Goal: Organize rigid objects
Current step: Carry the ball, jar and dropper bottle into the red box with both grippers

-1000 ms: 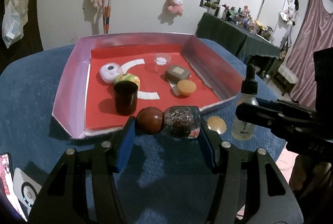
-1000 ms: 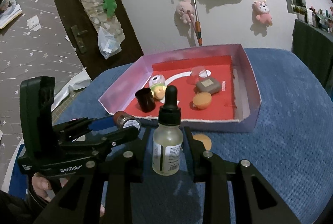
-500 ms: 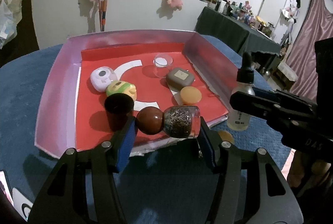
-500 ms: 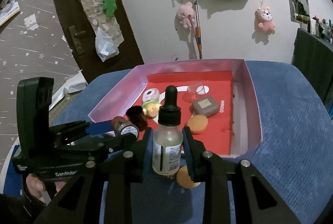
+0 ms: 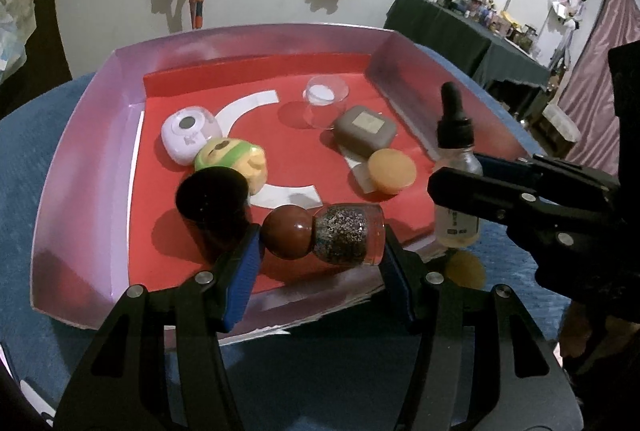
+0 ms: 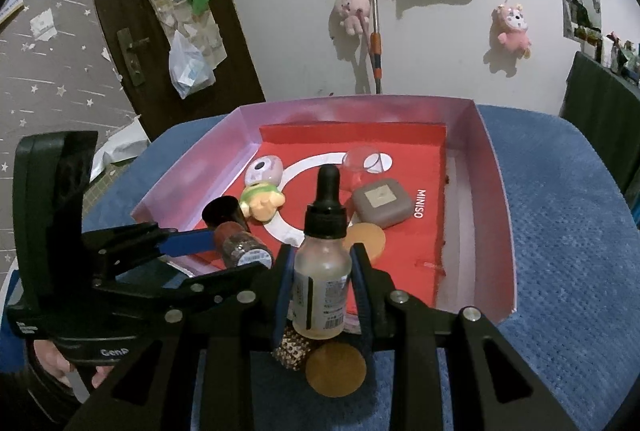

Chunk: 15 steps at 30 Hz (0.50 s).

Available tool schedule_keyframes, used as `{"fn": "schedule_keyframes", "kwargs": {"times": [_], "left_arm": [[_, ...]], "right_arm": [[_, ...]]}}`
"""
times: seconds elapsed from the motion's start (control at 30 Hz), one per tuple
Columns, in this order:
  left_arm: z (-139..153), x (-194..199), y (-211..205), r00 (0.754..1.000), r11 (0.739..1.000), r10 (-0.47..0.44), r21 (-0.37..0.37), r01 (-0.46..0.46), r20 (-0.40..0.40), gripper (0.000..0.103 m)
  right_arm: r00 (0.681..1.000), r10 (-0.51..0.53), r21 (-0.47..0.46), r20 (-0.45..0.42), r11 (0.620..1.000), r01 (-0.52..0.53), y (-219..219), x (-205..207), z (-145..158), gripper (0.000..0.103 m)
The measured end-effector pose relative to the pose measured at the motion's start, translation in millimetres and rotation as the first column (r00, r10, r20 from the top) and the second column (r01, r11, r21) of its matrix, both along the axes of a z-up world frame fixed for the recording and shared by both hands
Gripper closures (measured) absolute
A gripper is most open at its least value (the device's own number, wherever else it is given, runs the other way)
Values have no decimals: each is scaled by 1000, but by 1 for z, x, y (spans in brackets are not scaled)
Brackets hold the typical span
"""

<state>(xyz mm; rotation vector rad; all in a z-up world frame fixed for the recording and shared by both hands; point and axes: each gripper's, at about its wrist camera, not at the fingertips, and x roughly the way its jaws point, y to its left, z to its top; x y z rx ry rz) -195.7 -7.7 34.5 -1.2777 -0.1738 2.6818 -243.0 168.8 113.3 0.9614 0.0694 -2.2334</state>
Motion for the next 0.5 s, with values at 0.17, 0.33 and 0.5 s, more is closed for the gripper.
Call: {"fn": "schedule_keyframes", "kwargs": {"times": [0.17,0.33,0.5], "left_arm": [[-6,-4,-6,1000,1000,20,-20,-20,12,48],[-10,-8,-16,999,999,44,-23,-44,25,48],[-11,-11,-25,998,999,55,-1,-55,29,48]], "right_arm": [[1000,15,14,21,1000,-16,-9,-6,-6,72],[998,36,21,54,999,-37,-20,-13,-16,72],[993,64,38,95,997,-68,-34,-23,-28,72]]}}
